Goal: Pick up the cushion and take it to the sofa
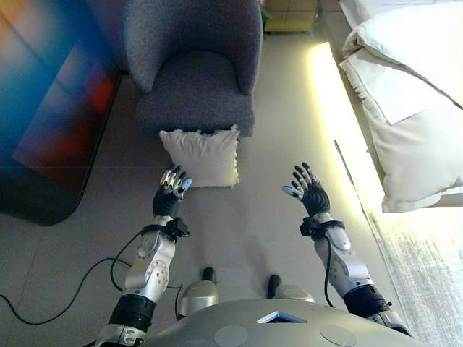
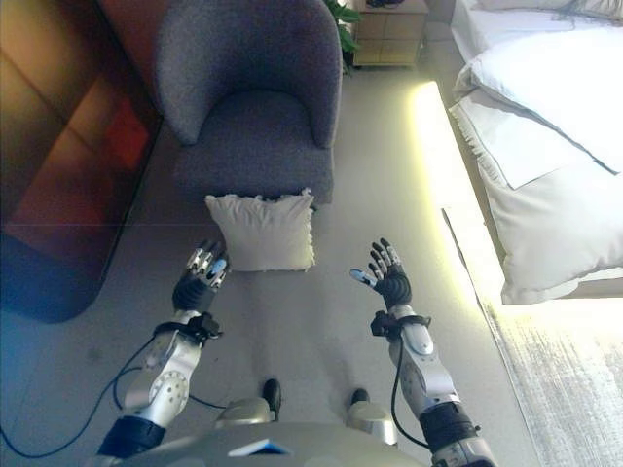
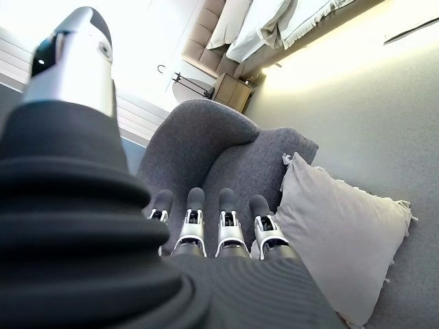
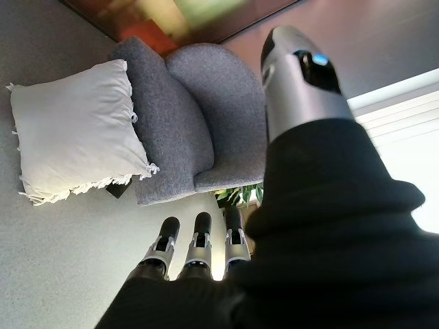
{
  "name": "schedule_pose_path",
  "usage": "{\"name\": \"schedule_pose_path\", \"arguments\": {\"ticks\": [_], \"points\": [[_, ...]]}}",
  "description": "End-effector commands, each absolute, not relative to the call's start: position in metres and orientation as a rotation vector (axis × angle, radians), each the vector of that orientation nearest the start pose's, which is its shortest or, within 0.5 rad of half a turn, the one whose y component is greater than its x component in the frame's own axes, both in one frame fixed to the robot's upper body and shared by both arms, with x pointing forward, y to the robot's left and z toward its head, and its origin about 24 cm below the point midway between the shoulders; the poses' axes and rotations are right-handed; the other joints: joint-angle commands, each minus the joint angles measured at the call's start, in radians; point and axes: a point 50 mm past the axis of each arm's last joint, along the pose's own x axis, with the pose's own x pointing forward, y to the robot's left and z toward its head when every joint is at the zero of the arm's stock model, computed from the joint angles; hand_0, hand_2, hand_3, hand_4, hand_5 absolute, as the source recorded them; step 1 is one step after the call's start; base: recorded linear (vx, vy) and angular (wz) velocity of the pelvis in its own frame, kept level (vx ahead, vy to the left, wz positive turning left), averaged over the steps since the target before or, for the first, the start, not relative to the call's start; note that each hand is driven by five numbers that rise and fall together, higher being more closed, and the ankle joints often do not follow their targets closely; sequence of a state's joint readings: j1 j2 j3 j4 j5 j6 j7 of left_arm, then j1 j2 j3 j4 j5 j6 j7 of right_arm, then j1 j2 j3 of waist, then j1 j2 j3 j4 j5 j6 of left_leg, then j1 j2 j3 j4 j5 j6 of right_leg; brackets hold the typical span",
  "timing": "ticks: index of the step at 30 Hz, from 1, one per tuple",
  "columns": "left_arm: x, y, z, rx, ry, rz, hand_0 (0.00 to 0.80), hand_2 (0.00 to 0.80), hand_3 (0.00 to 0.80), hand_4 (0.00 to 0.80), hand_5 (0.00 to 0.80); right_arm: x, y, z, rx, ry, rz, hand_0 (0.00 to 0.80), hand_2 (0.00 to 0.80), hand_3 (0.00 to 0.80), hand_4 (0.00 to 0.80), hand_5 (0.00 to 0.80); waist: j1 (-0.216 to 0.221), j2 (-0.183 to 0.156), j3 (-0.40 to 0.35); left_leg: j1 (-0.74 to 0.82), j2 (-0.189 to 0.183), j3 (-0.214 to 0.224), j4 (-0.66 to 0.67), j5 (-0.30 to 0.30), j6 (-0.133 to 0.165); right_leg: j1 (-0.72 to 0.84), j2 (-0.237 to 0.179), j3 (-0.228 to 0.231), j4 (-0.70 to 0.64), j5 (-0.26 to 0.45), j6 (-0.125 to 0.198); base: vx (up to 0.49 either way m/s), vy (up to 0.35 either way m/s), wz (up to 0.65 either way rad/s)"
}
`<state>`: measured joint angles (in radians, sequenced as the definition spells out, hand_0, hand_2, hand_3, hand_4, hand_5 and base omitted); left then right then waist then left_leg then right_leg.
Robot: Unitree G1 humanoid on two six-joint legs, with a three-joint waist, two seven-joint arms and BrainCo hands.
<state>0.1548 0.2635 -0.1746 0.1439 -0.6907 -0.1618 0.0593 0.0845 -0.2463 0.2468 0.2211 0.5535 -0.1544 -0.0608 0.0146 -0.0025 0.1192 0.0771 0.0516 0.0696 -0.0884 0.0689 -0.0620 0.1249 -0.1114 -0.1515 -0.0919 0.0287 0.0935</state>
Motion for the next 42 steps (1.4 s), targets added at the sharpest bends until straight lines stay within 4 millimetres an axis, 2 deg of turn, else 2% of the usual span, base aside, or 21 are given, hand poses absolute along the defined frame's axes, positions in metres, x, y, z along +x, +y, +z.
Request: {"name": "schedule_pose_path", "arguments": {"ticks": [1, 15, 23, 29, 33, 35, 38, 39, 41, 42], "points": [[0.226, 0.185, 0.007, -0.402, 0.086, 0.029, 0.000, 0.000, 0.000, 0.000, 0.000, 0.235, -0.165, 0.011, 0.324, 0.056, 0.023, 0.000, 0.000, 0.000, 0.000, 0.000, 0.011, -0.008, -0.003, 0.014, -0.029, 0.036, 0.005, -0.042, 0.033, -0.018, 0.031, -0.039, 0.012, 0.015, -0.016, 0.000, 0.000, 0.00], [0.222, 0.191, 0.000, -0.407, 0.106, 0.074, 0.000, 0.000, 0.000, 0.000, 0.000, 0.232, -0.165, 0.003, 0.309, 0.100, 0.024, 0.000, 0.000, 0.000, 0.000, 0.000, 0.011, -0.013, -0.008, 0.017, -0.029, 0.042, 0.002, -0.044, 0.034, -0.018, 0.031, -0.039, 0.010, 0.015, -0.015, 0.000, 0.000, 0.00], [0.203, 0.203, -0.005, -0.398, 0.123, 0.096, 0.000, 0.000, 0.000, 0.000, 0.000, 0.217, -0.171, -0.005, 0.363, 0.139, 0.018, 0.000, 0.000, 0.000, 0.000, 0.000, 0.010, -0.022, -0.012, 0.024, -0.035, 0.054, 0.006, -0.056, 0.043, -0.016, 0.022, -0.026, 0.013, 0.015, -0.008, 0.022, 0.033, -0.01], [0.215, 0.208, 0.001, -0.415, 0.080, 0.108, 0.000, 0.000, 0.000, 0.000, 0.000, 0.229, -0.166, 0.001, 0.327, 0.114, 0.037, 0.000, 0.000, 0.000, 0.000, 0.000, 0.006, -0.026, -0.006, 0.018, -0.048, 0.063, 0.014, -0.066, 0.057, -0.035, 0.011, 0.003, 0.033, 0.017, 0.002, -0.010, 0.089, -0.05], [0.212, 0.214, 0.007, -0.412, 0.047, 0.132, 0.000, 0.000, 0.000, 0.000, 0.000, 0.229, -0.168, 0.001, 0.321, 0.119, 0.033, 0.000, 0.000, 0.000, 0.000, 0.000, 0.008, -0.032, -0.008, 0.023, -0.054, 0.086, 0.030, -0.084, 0.071, -0.040, -0.012, 0.014, 0.053, 0.017, 0.018, 0.013, 0.130, -0.12], [0.214, 0.219, 0.008, -0.401, 0.048, 0.142, 0.000, 0.000, 0.000, 0.000, 0.000, 0.230, -0.171, 0.000, 0.339, 0.121, 0.009, 0.000, 0.000, 0.000, 0.000, 0.000, 0.010, -0.038, -0.003, 0.016, -0.056, 0.097, 0.051, -0.093, 0.081, -0.054, -0.038, 0.015, 0.092, 0.016, 0.032, -0.026, 0.146, -0.09], [0.218, 0.222, 0.009, -0.382, 0.058, 0.122, 0.000, 0.000, 0.000, 0.000, 0.000, 0.234, -0.174, 0.000, 0.356, 0.107, -0.041, 0.000, 0.000, 0.000, 0.000, 0.000, 0.021, -0.045, 0.007, -0.006, -0.067, 0.095, 0.085, -0.106, 0.104, -0.085, -0.099, 0.027, 0.202, 0.056, 0.051, -0.026, 0.131, 0.05], [0.218, 0.222, 0.007, -0.372, 0.066, 0.103, 0.000, 0.000, 0.000, 0.000, 0.000, 0.236, -0.175, 0.000, 0.364, 0.096, -0.063, 0.000, 0.000, 0.000, 0.000, 0.000, 0.027, -0.043, 0.011, -0.029, -0.077, 0.085, 0.109, -0.109, 0.122, -0.107, -0.131, 0.040, 0.303, 0.096, 0.045, -0.020, 0.164, 0.17], [0.217, 0.220, 0.004, -0.366, 0.085, 0.090, 0.000, 0.000, 0.000, 0.000, 0.000, 0.234, -0.175, 0.001, 0.368, 0.088, -0.088, 0.000, 0.000, 0.000, 0.000, 0.000, 0.022, -0.025, 0.015, -0.046, -0.084, 0.059, 0.125, -0.113, 0.143, -0.191, -0.160, 0.102, 0.498, 0.172, 0.038, -0.007, 0.228, 0.22], [0.217, 0.218, 0.002, -0.370, 0.100, 0.080, 0.000, 0.000, 0.000, 0.000, 0.000, 0.230, -0.176, 0.000, 0.371, 0.088, -0.101, 0.000, 0.000, 0.000, 0.000, 0.000, 0.007, -0.009, 0.027, -0.043, -0.089, 0.028, 0.126, -0.116, 0.150, -0.273, -0.144, 0.162, 0.647, 0.219, 0.029, 0.008, 0.247, 0.27]]}}
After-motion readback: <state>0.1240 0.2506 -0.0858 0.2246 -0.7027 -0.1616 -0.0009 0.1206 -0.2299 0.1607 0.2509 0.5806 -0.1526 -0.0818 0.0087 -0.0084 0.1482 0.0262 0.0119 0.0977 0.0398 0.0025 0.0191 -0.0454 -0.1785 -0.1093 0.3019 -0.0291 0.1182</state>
